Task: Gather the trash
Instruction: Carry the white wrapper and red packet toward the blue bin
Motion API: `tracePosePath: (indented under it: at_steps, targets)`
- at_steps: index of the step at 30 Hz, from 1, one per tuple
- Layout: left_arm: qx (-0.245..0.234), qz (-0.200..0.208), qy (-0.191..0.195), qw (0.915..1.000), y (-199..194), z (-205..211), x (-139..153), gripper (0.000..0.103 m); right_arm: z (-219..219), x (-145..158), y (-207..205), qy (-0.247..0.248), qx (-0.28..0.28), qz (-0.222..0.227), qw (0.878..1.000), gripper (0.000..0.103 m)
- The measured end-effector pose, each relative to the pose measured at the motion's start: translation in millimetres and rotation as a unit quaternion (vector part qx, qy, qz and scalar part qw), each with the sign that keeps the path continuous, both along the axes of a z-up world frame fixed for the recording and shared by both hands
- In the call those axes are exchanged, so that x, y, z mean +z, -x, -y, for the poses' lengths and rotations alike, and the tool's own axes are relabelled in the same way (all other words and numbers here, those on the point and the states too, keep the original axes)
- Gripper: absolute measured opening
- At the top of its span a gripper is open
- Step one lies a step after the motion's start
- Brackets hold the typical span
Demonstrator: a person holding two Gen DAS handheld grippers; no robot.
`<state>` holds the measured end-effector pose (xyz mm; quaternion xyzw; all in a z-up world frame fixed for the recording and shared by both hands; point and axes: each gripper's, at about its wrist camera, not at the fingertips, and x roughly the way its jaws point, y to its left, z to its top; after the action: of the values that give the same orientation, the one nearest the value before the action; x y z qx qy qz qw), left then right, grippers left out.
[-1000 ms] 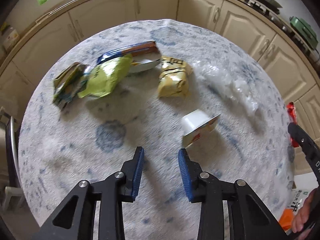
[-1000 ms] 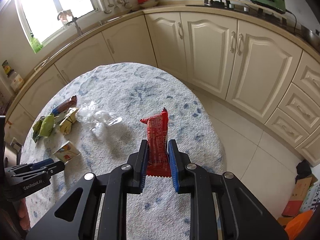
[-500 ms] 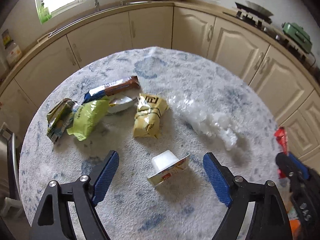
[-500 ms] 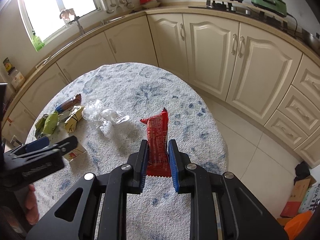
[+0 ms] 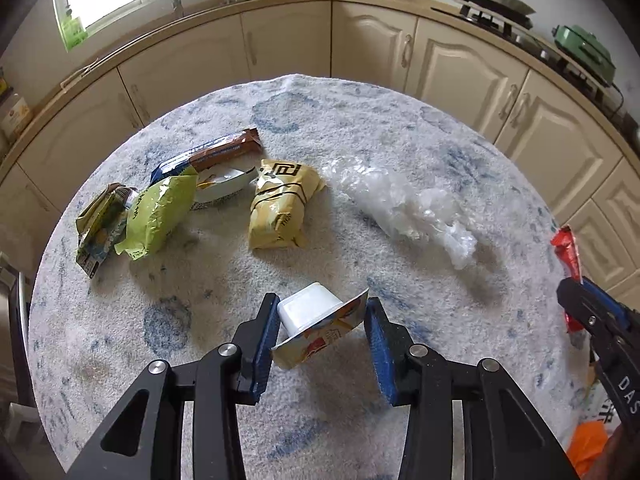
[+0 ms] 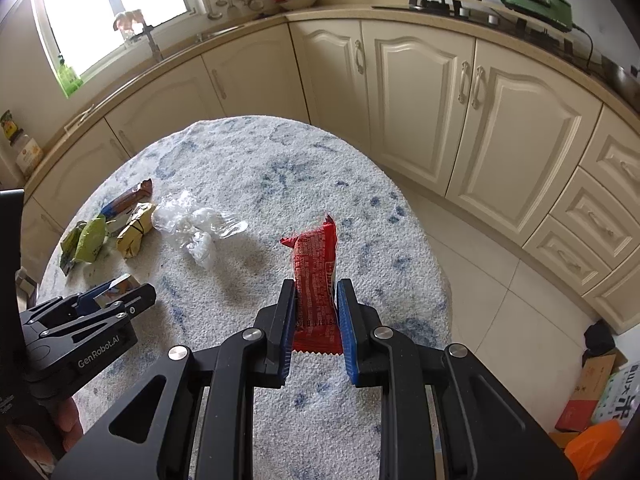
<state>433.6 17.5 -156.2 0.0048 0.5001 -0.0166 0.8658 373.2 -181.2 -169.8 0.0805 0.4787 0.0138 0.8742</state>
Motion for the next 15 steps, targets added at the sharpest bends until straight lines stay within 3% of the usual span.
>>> tracePosePath:
  at_steps: [8, 15]
  targets:
    - [-0.017, 0.033, -0.002, 0.9993, 17.6, 13.0, 27.8, 0.039, 4.4, 12.5, 22.1, 0.000, -0.009, 0.011, 1.000, 0.020]
    - [-0.057, 0.063, -0.003, 0.9964, 51.7, 42.6, 57.8, 0.039, 31.3, 31.2, 54.4, 0.003, -0.049, 0.029, 0.998, 0.020]
